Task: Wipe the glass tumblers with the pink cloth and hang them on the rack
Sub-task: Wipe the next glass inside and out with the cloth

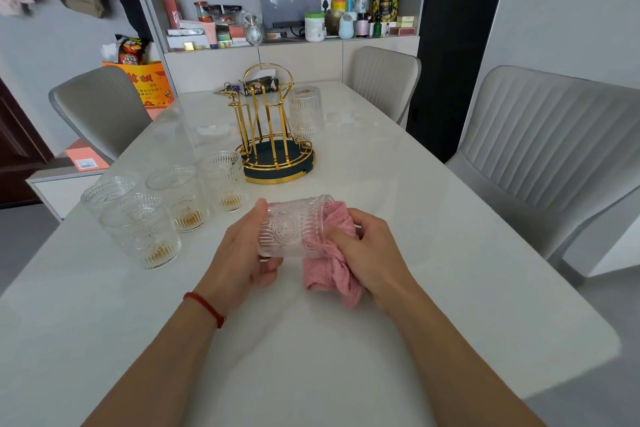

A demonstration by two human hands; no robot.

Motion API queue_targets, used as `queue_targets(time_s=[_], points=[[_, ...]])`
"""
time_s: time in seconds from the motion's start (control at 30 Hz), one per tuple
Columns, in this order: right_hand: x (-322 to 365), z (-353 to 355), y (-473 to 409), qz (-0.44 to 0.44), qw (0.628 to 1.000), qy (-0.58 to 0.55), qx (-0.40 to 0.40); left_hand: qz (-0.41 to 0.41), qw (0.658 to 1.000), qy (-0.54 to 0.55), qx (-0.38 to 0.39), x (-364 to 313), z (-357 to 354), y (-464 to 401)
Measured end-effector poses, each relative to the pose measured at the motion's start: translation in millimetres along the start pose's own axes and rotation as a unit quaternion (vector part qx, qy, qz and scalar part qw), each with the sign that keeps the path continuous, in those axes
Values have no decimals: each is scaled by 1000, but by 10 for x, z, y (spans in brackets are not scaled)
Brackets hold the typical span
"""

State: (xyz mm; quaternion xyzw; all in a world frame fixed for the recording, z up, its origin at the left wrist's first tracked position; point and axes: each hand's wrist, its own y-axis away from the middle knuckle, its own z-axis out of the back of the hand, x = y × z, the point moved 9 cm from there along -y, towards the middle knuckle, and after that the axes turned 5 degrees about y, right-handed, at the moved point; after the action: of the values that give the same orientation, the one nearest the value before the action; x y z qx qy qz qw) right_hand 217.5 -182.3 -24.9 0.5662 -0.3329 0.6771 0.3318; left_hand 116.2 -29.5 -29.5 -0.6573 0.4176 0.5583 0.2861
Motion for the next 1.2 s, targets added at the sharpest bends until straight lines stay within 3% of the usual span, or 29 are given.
queue_targets(time_s=[0.1,0.2,0.27,0.37,0.47,0.6,0.7,0.83,0.9,0.97,1.03,1.1,1.2], points=[[-40,20,-16,-14,1000,2,-5,-59,991,69,95,-122,-101,60],[-26,10,1,-8,1000,-10,7,-115,992,6,44,-213,-83,74],[15,7,18,14,1000,9,-2,-63,997,-40,-34,-125,-7,18],[16,-13,20,23,999,39,-13,22,1000,2,-3,6,19,29],[1,-2,19,10,999,49,-10,-28,991,72,109,-96,-92,99],[56,4,36,30,999,30,0,-95,994,10,59,-218,-111,104],[64,-68,64,37,999,31,3,-56,998,12,24,-164,-52,74],[0,-66,45,2,1000,1,10,-61,989,82,105,-190,-87,113],[25,-49,58,16,1000,6,9,-84,992,60,69,-228,-45,90],[101,-46,91,53,998,42,-5,-44,999,18,-10,-156,25,48],[126,-49,97,73,995,67,-18,6,999,1,-31,-70,39,52],[109,-33,93,71,995,65,-30,38,998,51,4,-24,28,68],[91,-16,75,47,998,40,-15,6,992,104,70,-105,-21,95]])
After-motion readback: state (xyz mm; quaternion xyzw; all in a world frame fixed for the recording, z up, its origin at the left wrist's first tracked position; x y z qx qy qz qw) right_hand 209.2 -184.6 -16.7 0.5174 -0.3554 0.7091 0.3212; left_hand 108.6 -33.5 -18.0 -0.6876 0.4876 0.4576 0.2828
